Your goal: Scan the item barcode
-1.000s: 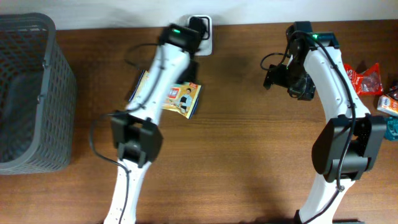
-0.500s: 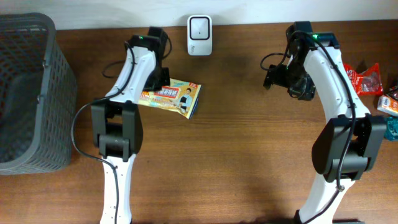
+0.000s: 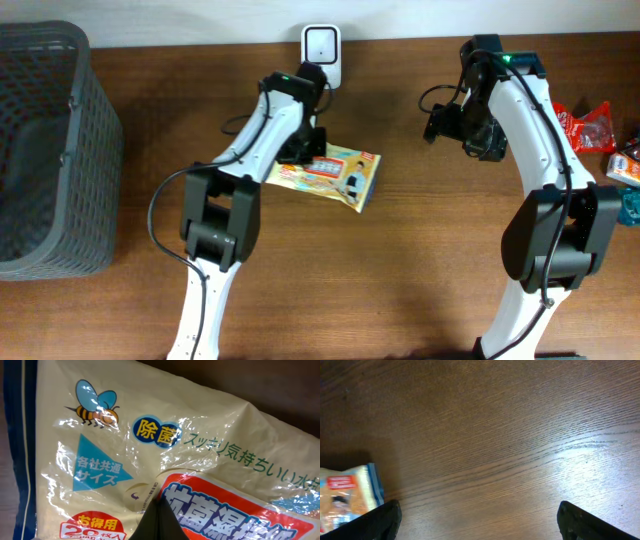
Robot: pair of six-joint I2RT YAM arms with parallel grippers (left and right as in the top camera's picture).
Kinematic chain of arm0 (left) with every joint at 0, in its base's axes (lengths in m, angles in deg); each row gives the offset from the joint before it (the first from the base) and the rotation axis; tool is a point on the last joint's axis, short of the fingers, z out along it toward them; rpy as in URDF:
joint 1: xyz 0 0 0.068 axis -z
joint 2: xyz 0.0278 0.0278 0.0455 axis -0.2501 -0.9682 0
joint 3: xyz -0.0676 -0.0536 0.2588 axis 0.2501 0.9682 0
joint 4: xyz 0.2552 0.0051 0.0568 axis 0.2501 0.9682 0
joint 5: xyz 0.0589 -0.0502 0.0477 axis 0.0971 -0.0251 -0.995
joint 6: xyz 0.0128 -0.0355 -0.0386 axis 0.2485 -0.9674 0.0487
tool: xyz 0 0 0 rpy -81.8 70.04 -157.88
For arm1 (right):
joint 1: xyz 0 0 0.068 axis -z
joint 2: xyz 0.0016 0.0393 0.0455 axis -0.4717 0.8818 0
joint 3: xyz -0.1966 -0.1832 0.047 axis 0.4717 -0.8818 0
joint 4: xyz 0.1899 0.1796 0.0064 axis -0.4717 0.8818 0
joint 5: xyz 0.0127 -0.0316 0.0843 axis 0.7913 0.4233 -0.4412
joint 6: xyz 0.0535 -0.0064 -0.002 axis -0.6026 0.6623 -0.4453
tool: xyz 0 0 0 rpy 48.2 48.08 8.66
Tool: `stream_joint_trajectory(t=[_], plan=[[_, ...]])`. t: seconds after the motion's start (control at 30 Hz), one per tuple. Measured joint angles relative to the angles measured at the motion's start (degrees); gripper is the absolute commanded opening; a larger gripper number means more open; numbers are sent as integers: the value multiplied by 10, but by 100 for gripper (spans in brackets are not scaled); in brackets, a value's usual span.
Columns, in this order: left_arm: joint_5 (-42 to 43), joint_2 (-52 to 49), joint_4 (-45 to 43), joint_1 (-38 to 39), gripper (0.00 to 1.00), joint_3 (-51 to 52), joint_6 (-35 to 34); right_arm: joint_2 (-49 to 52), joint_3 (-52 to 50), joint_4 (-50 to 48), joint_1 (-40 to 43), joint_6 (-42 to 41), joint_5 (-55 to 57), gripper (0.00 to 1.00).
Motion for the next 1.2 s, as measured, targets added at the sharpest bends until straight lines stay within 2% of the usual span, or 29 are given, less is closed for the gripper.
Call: stream_joint_trajectory(t=[0.13, 0.33, 0.5, 0.63, 0.8, 1.0, 1.2], plan=[[8, 0, 7, 12, 0, -3, -9, 0, 0, 0, 0, 0, 0, 99], [2, 0, 105, -9, 0, -63, -13, 0, 0, 0, 0, 0, 0, 99], [18, 0, 151, -17, 0, -75, -13, 0, 0, 0, 0, 0, 0, 99], [80, 0, 168, 16, 0, -75, 6, 0, 0, 0, 0, 0, 0, 99], [100, 0, 190, 68, 0, -75, 16, 0, 0, 0, 0, 0, 0, 99], [84, 0, 228, 86, 0, -75, 17, 0, 0, 0, 0, 0, 0, 99], [73, 0, 188, 86, 0, -65, 17, 0, 0, 0, 0, 0, 0, 99]])
